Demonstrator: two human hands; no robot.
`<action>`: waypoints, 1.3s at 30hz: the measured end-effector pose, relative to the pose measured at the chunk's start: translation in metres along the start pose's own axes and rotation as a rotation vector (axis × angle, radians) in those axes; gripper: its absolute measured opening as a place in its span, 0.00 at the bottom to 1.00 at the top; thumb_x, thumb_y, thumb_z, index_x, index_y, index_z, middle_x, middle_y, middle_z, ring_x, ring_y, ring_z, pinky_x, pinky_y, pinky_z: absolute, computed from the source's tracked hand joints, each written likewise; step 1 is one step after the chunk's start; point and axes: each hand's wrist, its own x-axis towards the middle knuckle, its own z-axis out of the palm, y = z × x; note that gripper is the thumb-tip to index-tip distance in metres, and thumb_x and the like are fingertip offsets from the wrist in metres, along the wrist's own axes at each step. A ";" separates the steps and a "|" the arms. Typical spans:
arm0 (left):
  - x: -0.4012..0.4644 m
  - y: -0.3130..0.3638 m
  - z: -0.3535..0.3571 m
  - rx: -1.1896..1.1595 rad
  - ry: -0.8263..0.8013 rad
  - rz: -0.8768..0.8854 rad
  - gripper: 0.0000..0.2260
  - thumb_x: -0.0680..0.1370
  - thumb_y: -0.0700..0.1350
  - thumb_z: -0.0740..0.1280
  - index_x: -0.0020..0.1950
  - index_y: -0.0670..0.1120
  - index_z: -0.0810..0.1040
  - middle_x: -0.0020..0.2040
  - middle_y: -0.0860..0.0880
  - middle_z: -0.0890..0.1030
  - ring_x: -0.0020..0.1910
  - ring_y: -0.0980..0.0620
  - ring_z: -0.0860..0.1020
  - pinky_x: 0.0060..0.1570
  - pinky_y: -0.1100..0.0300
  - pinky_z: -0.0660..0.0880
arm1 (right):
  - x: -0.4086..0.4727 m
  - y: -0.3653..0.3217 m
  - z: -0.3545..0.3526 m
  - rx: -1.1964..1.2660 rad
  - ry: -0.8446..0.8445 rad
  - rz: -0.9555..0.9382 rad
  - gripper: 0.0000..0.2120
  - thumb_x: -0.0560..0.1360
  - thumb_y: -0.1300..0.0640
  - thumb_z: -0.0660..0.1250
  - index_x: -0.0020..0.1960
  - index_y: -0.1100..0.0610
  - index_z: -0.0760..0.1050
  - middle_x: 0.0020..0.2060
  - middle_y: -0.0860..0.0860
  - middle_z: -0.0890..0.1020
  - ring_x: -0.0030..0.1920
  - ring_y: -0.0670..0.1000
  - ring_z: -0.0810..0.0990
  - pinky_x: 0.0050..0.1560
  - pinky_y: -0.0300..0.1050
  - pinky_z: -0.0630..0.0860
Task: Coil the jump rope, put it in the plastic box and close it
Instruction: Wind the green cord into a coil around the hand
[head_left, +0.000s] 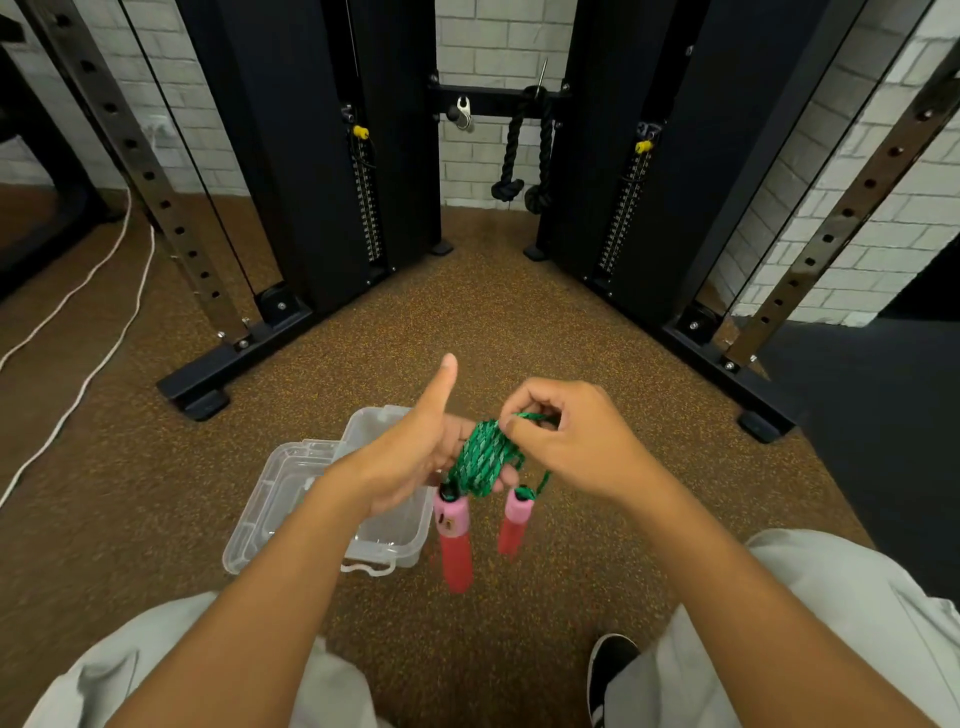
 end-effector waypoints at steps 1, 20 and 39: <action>-0.001 0.002 -0.002 -0.078 -0.033 0.015 0.55 0.74 0.76 0.34 0.58 0.34 0.83 0.53 0.35 0.85 0.51 0.45 0.82 0.62 0.48 0.71 | 0.001 0.001 -0.001 0.021 0.018 0.003 0.04 0.76 0.58 0.71 0.43 0.51 0.82 0.37 0.50 0.85 0.30 0.45 0.75 0.31 0.40 0.71; -0.013 0.011 -0.011 -0.906 -0.190 0.375 0.52 0.75 0.78 0.47 0.76 0.33 0.68 0.70 0.38 0.78 0.69 0.43 0.76 0.79 0.42 0.58 | 0.002 0.008 0.007 0.182 0.008 0.078 0.12 0.84 0.56 0.61 0.46 0.49 0.80 0.33 0.45 0.79 0.33 0.45 0.77 0.37 0.44 0.75; 0.003 0.002 -0.001 -0.018 0.324 0.140 0.53 0.68 0.83 0.41 0.83 0.50 0.59 0.81 0.49 0.65 0.80 0.53 0.63 0.81 0.45 0.53 | -0.001 0.008 0.015 -0.046 -0.129 0.051 0.07 0.79 0.54 0.69 0.44 0.53 0.83 0.32 0.52 0.82 0.28 0.41 0.71 0.30 0.33 0.68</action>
